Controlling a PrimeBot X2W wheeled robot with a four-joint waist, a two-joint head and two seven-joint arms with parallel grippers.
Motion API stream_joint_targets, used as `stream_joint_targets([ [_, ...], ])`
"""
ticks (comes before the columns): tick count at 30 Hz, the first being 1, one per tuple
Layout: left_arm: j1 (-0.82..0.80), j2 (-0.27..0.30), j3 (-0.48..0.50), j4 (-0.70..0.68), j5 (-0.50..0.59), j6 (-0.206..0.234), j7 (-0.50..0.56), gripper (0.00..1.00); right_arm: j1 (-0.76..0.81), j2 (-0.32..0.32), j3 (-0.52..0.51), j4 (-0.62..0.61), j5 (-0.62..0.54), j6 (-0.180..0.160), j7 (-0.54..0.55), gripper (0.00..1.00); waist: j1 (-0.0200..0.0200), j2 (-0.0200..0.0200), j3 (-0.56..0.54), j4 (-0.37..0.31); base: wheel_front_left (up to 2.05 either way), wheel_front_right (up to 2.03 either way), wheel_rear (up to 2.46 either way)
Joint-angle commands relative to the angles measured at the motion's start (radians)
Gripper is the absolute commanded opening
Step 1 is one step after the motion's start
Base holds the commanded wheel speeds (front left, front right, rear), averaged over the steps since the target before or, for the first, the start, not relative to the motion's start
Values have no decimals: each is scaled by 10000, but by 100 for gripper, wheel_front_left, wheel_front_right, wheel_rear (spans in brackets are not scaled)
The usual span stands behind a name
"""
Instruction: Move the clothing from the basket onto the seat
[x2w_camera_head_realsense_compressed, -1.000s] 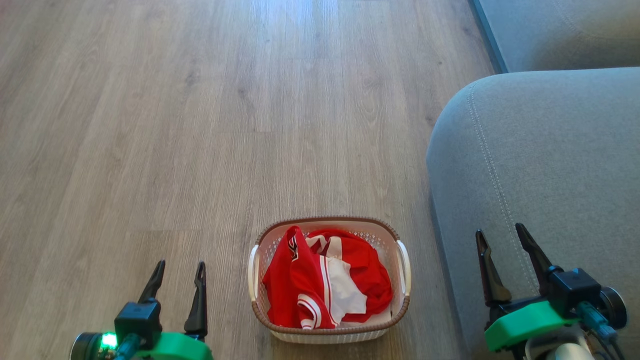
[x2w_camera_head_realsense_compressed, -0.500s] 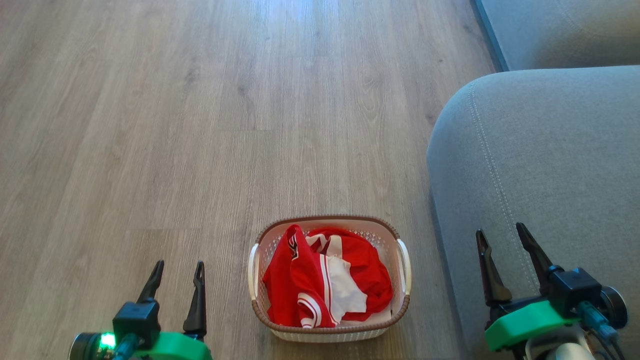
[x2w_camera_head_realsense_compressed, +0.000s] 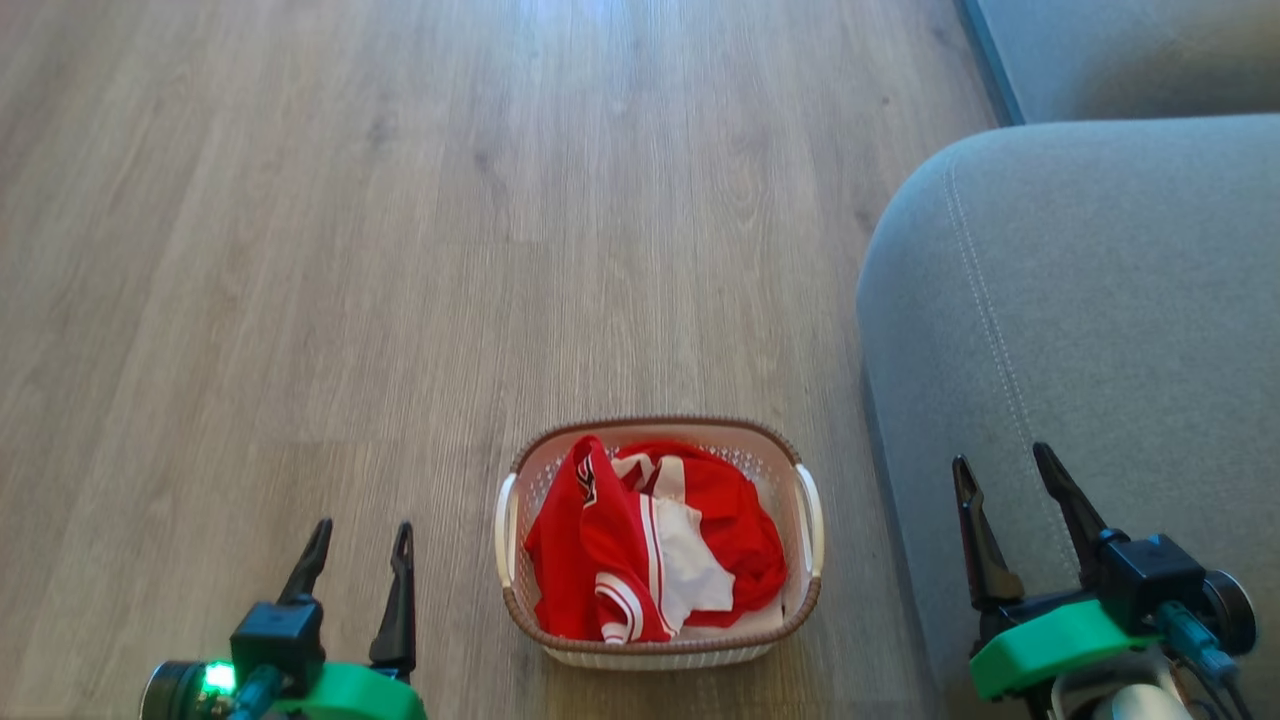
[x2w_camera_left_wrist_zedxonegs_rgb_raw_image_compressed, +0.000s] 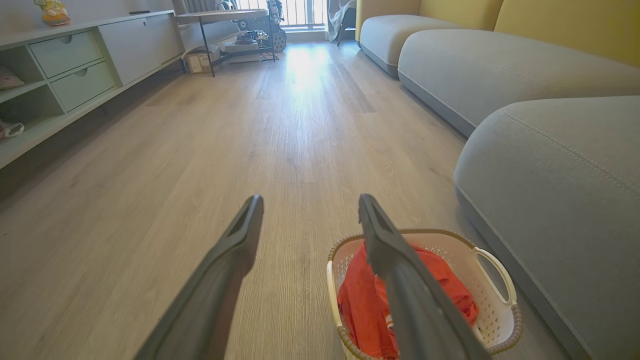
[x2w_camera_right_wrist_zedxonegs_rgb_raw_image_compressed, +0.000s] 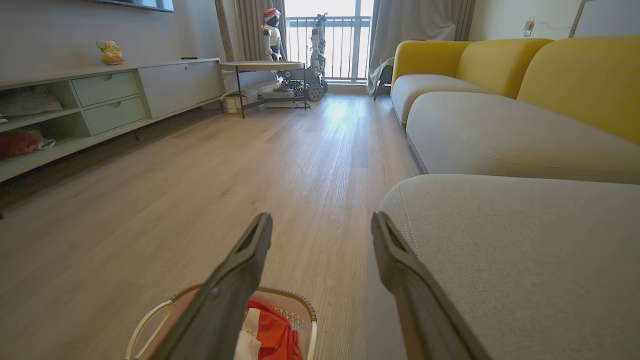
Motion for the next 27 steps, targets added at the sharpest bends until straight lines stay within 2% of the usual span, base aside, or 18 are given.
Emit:
stream_joint_targets([
  [1, -567, -36, 266, -265, 121, -52, -126, 100, -386, -33, 250, -378, 2, 71, -96, 100, 0, 0, 134, -15, 0, 0, 0],
  [4, -849, -36, 160, -119, 196, -150, -126, 100, -538, -33, 268, -480, -75, 71, -96, 100, 0, 0, 500, -56, 0, 0, 0],
  [11, -2207, -40, -87, 439, 267, -328, -126, 100, -1474, -33, 245, -934, -289, 71, -96, 100, 0, 0, 2208, -298, 0, 0, 0],
  [17, -3658, -47, -427, 1603, 235, -516, -126, 100, -2480, -33, 282, -1300, -347, 71, -96, 100, 0, 0, 3682, -629, 0, 0, 0],
  [27, -5617, -56, -769, 3756, -7, -576, -126, 100, -3914, -33, 303, -1826, -402, 71, -96, 100, 0, 0, 5666, -1150, 0, 0, 0],
])
